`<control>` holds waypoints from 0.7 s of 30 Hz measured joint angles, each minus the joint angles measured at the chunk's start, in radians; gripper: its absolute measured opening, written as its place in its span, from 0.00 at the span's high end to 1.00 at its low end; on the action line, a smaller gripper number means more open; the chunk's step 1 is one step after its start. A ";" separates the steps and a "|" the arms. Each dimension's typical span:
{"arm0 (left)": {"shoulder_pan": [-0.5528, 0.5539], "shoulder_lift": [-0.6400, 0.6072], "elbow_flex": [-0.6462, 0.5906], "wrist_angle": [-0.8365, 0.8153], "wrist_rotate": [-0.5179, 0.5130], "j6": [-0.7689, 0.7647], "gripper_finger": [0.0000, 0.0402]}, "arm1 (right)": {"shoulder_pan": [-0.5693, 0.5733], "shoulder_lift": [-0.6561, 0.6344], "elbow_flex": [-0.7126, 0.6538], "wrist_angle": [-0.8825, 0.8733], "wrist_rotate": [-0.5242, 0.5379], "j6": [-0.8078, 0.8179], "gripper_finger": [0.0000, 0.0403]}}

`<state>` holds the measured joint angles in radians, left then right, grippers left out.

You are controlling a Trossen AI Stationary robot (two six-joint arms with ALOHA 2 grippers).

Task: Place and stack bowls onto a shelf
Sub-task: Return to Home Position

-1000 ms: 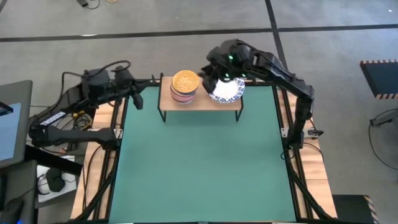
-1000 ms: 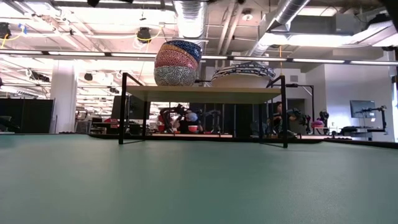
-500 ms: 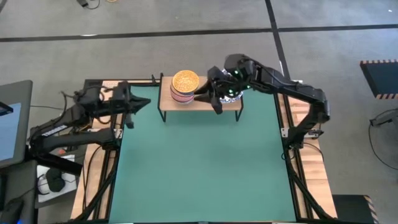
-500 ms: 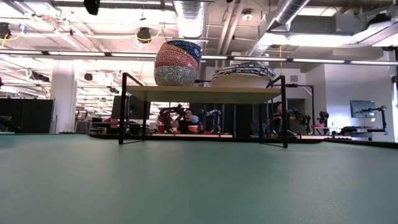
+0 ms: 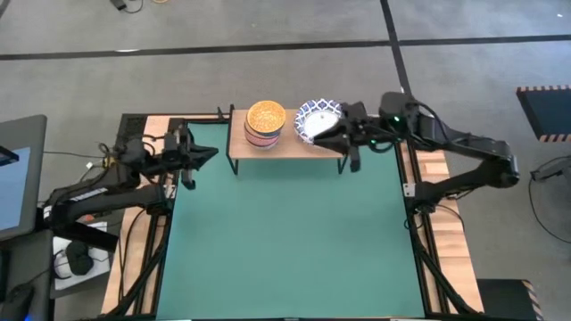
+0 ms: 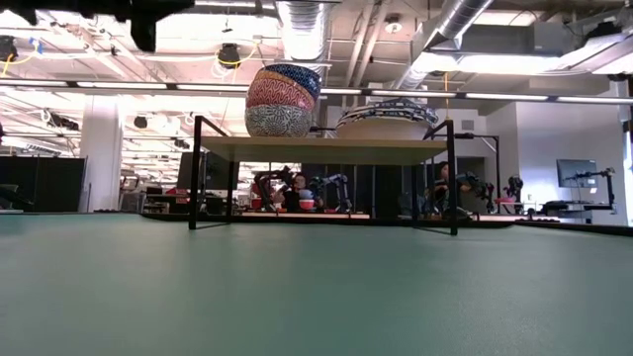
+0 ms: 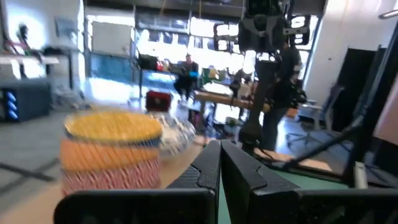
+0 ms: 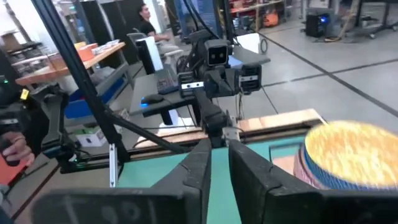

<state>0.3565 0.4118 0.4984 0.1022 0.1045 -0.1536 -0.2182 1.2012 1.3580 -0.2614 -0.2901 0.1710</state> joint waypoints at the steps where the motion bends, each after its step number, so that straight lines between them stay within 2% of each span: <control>1: 0.000 0.000 -0.018 0.007 0.010 -0.020 1.00 | 0.003 -0.030 -0.037 0.007 0.016 0.009 0.80; 5: 0.000 0.000 -0.061 0.009 0.055 -0.078 1.00 | 0.010 -0.131 -0.195 0.085 0.037 0.065 0.84; 8: -0.008 -0.002 -0.062 -0.006 0.073 -0.062 1.00 | 0.025 -0.183 -0.293 0.158 0.041 0.090 0.86; 14: -0.050 0.005 -0.061 -0.126 0.044 0.018 1.00 | 0.046 -0.322 -0.402 0.098 0.032 0.085 0.89; 18: -0.065 0.007 -0.061 -0.120 0.038 0.029 1.00 | 0.045 -0.464 -0.487 0.125 0.043 0.082 0.92; 21: -0.065 0.007 -0.061 -0.066 -0.005 0.025 1.00 | 0.046 -0.564 -0.578 0.120 0.076 0.082 0.93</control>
<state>0.2913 0.4183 0.4370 0.0363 0.1000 -0.1285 -0.1719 0.6370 0.7801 -0.1412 -0.2139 0.2534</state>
